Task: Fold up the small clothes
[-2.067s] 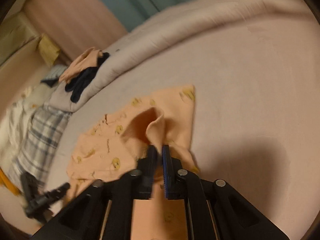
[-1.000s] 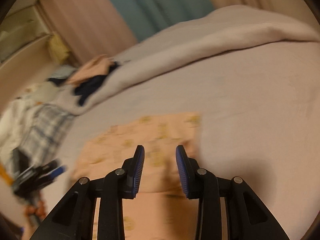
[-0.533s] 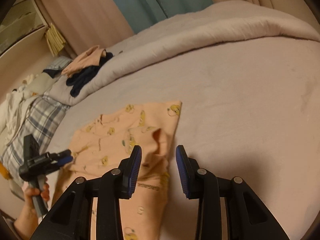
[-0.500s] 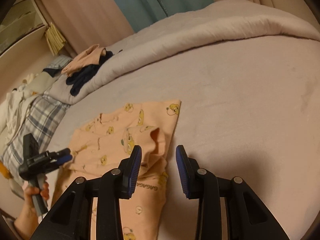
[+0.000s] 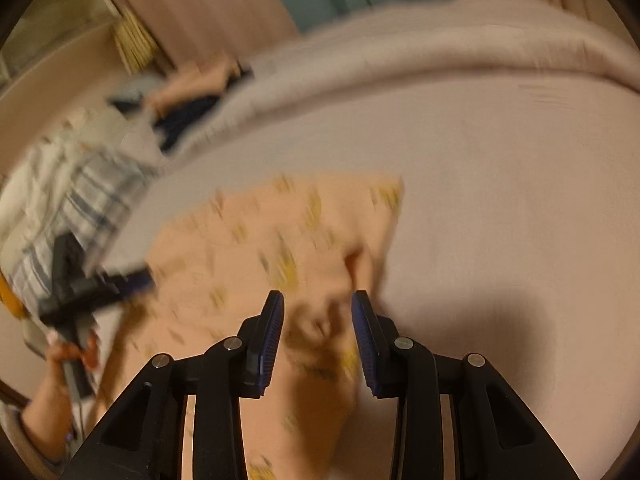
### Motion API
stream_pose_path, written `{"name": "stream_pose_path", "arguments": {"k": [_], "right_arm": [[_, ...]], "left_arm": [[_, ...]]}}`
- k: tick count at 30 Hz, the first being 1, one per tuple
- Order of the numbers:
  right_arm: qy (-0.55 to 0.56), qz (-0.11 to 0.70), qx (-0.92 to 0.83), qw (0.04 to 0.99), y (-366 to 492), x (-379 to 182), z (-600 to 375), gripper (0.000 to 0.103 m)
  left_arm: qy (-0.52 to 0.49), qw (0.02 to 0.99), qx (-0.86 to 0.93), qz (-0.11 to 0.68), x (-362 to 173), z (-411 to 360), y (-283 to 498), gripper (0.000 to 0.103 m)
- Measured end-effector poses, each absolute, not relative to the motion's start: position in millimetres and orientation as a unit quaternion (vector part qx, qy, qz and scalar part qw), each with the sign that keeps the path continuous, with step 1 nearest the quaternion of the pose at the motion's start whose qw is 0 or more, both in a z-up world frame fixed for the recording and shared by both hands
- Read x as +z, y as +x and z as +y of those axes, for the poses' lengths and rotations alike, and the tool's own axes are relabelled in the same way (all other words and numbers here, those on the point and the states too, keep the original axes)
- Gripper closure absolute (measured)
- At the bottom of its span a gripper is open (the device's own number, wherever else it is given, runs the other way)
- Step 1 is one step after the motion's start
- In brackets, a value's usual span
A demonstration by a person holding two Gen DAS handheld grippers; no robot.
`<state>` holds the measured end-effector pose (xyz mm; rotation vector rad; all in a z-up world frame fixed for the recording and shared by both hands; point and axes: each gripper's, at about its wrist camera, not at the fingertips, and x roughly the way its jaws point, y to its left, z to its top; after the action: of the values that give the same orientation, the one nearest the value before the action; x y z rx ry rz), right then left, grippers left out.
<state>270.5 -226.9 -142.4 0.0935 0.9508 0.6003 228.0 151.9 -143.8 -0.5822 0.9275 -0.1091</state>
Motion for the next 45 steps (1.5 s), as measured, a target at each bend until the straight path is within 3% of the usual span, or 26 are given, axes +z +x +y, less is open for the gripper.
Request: {"name": "stream_pose_path", "arguments": {"k": [2,12,18,22,28,45], "right_arm": [[-0.001,0.445,0.261,0.857,261,-142,-224,0.067],[0.011,0.406,0.266,0.874,223,-119,-219,0.067],[0.022,0.417,0.296,0.859,196,-122,-219,0.067],[0.03,0.433,0.297,0.85,182,-122,-226,0.061],[0.041,0.453,0.299,0.839,160,-127,-233,0.052],[0.09,0.485,0.296,0.818,134,-140,-248,0.052]], "left_arm": [[-0.277,0.852,-0.054,0.442,-145,154,227,0.051],[-0.241,0.865,-0.038,0.438,-131,151,196,0.051],[-0.234,0.868,-0.032,0.437,-128,152,142,0.044],[-0.232,0.865,-0.027,0.444,-131,152,108,0.038],[-0.251,0.855,-0.017,0.454,-138,160,63,0.031],[-0.338,0.824,-0.06,0.451,-149,194,1,0.03]]}}
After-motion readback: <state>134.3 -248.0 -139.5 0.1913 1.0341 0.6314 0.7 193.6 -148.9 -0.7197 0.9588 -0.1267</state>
